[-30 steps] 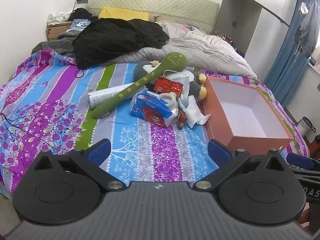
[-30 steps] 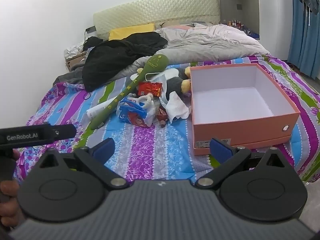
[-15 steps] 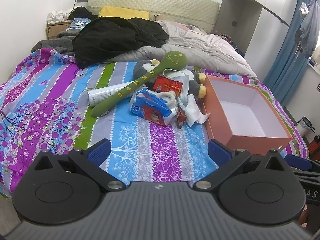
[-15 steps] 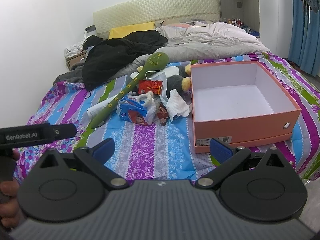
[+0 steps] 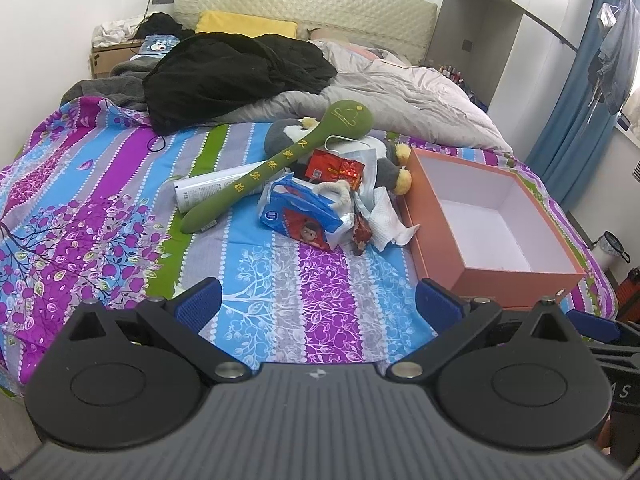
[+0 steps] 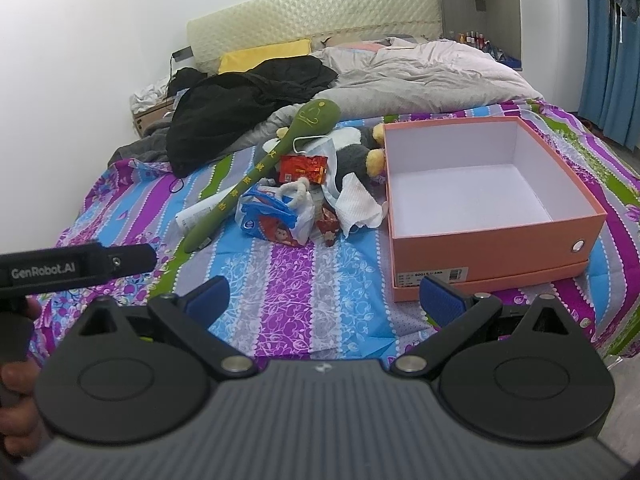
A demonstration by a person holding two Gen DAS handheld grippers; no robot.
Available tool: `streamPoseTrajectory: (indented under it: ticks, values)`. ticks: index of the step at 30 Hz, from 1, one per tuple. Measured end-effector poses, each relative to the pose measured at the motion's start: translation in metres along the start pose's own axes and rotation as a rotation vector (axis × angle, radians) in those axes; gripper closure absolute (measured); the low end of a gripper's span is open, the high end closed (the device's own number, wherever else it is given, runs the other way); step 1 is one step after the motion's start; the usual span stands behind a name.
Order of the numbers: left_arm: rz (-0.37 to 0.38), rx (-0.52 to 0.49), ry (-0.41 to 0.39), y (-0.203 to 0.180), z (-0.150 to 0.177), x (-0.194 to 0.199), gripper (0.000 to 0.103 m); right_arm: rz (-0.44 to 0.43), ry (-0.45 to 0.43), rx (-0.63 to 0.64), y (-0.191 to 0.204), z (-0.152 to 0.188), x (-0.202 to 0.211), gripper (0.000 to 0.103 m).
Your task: Organize soft objects
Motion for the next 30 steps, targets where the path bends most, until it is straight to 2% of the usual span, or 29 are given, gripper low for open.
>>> streamPoseTrajectory:
  ticks: [19,30]
  values:
    - [0.001,-0.004,0.010,0.001,0.001,-0.004,0.000,0.002,0.012,0.000,-0.004,0.001,-0.004,0.000]
    - [0.000,-0.002,0.051,0.005,0.009,-0.018,0.000,-0.013,0.027,-0.006,-0.006,0.004,-0.009,0.000]
Point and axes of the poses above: each gripper's, at about its wrist camera, not at the fingertips, and x roughly against the way its jaws point, y to its left, z to its underside, the point moved 3 cm from there along -x, roughly the way its jaws point, and after that the axes turned 9 degrees about -z, right-handed, at the moved point
